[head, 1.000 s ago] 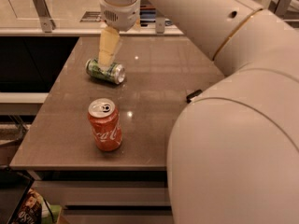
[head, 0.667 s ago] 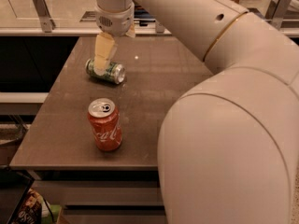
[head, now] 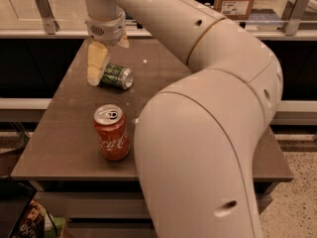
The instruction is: Place green can upright
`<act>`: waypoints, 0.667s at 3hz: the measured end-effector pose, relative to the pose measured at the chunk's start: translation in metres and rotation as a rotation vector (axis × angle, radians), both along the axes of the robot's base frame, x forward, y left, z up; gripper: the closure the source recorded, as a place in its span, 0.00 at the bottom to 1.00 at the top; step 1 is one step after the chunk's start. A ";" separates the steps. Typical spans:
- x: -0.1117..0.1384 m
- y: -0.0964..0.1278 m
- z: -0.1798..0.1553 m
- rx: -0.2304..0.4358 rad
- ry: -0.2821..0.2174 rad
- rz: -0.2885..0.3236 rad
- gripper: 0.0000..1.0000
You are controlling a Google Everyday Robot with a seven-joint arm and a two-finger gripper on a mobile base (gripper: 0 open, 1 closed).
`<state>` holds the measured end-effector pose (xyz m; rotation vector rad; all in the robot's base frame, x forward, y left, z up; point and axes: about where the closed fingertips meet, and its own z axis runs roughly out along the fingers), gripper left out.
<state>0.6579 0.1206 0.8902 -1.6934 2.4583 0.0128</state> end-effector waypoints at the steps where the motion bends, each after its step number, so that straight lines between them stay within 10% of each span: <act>1: 0.006 0.015 -0.009 -0.001 0.017 0.024 0.00; 2: 0.009 0.017 -0.021 -0.004 0.034 0.009 0.00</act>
Offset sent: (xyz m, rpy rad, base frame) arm -0.0042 0.0027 -0.0305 -0.0620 0.1105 -0.0156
